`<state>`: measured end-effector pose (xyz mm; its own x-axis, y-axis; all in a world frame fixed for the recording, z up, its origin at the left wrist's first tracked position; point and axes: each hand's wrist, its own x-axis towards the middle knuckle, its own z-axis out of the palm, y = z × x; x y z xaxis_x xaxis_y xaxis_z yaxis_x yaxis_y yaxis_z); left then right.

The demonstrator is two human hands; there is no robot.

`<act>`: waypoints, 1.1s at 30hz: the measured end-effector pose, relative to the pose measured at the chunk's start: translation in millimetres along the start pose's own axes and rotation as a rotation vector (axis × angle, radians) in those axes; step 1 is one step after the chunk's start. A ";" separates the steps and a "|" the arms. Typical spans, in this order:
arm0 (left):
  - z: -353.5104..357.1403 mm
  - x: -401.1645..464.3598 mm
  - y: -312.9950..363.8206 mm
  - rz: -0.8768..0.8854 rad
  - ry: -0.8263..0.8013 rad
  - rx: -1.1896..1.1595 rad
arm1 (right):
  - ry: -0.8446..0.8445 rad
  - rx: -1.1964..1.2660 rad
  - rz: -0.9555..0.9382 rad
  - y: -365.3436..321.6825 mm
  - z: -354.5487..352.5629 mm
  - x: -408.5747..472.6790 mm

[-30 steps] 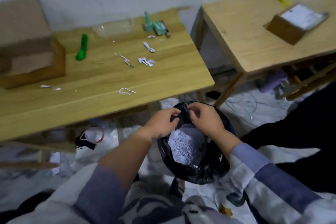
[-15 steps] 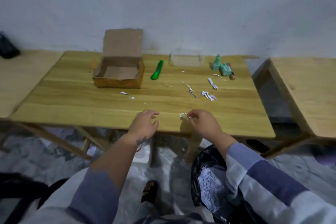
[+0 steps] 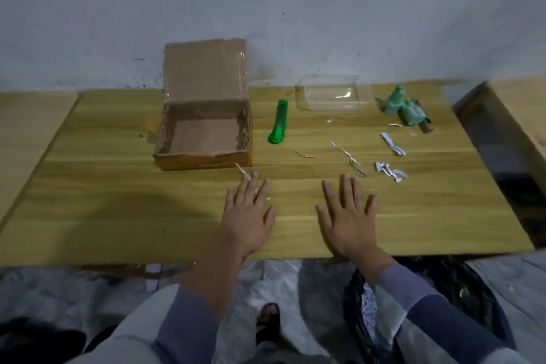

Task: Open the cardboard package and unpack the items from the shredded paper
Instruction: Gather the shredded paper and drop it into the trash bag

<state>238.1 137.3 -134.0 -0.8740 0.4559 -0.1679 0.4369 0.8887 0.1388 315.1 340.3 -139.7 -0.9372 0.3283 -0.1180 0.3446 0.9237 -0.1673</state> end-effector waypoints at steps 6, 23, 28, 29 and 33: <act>-1.1 47.9 29.4 0.226 -0.017 0.077 | 0.016 -0.015 0.268 24.2 -6.7 14.9; -7.4 172.5 101.0 0.350 0.054 0.046 | 0.075 0.092 0.355 101.2 -31.6 98.9; -6.0 185.4 109.2 0.348 0.080 0.008 | 0.091 0.121 0.204 119.3 -39.5 136.0; -4.8 185.5 109.0 0.346 0.091 -0.008 | 0.102 0.120 0.184 120.9 -39.7 142.0; 0.1 185.1 107.3 0.353 0.137 -0.030 | 0.123 0.099 0.185 120.8 -39.5 156.5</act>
<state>123.3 317.1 -150.2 -0.6919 0.7215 0.0267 0.7117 0.6753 0.1936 208.0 511.0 -139.7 -0.8550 0.5173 -0.0371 0.5092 0.8235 -0.2501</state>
